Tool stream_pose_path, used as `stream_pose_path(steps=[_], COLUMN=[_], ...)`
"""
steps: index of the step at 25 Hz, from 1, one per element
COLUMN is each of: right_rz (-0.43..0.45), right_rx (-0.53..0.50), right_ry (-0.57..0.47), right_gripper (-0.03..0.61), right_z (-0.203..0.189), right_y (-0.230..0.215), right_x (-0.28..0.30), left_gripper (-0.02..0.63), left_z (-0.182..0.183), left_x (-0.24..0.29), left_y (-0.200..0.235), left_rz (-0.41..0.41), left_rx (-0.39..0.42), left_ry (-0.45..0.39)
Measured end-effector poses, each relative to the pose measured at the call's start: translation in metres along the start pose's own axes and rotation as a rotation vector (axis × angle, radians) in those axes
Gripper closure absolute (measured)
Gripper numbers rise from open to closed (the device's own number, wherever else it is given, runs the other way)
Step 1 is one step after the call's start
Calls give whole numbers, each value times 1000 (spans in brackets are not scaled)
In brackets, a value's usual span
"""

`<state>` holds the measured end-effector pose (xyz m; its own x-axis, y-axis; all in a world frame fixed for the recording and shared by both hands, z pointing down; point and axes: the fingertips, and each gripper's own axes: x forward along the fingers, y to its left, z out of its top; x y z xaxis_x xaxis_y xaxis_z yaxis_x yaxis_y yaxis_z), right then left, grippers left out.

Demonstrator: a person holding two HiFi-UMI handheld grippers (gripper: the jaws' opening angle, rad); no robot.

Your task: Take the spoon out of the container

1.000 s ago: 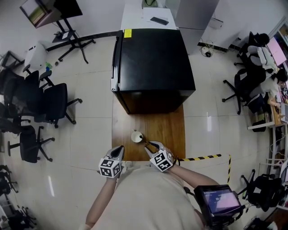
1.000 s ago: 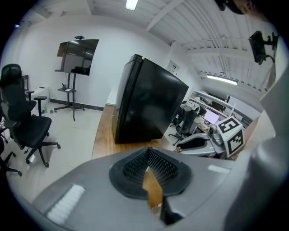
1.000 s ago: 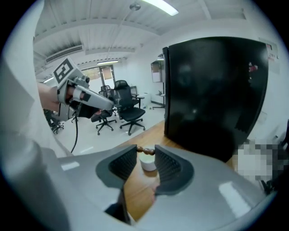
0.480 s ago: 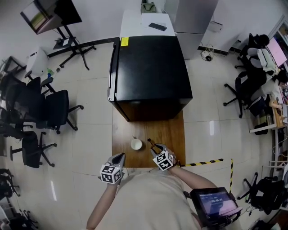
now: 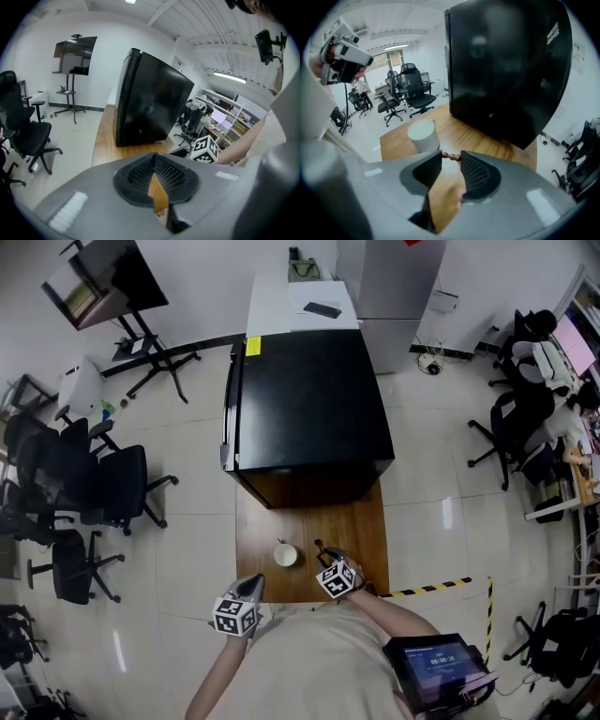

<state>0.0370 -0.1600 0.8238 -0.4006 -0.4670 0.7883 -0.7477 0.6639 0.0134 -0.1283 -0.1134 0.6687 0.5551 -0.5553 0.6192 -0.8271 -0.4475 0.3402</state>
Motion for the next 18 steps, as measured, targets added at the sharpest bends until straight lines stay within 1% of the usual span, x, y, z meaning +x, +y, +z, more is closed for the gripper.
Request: stream_pose_path(steps=[9,12,18], right_rz=[20,14,18], right_rx=[-8,-11,21], right_ry=[116,156,240], right_gripper=[453,453,453], right_z=[-43,-52,-70], right_y=[18,21,23], right_x=[28,39,55], left_gripper=[611,611,611], left_z=[-12,-19,-28], left_x=[-8,-13,-19], left_y=[2,3,0], left_rz=[22,28,33], left_rx=[-13,-20,-26], left_ry=[14,25,41])
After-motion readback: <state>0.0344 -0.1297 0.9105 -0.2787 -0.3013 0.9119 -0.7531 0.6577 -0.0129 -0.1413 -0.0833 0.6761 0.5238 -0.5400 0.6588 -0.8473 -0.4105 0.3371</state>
